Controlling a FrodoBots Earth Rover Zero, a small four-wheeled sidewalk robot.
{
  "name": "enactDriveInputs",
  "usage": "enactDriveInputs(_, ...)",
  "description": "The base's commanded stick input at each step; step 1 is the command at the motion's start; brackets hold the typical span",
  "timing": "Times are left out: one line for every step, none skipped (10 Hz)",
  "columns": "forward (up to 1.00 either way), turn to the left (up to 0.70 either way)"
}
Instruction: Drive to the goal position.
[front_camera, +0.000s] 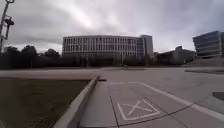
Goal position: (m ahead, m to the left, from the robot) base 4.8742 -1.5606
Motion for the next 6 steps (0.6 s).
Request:
enactDriveInputs(0.05, 0.00)
enactDriveInputs(0.06, 0.00)
enactDriveInputs(0.05, 0.00)
enactDriveInputs(0.06, 0.00)
enactDriveInputs(0.06, 0.00)
enactDriveInputs(0.05, 0.00)
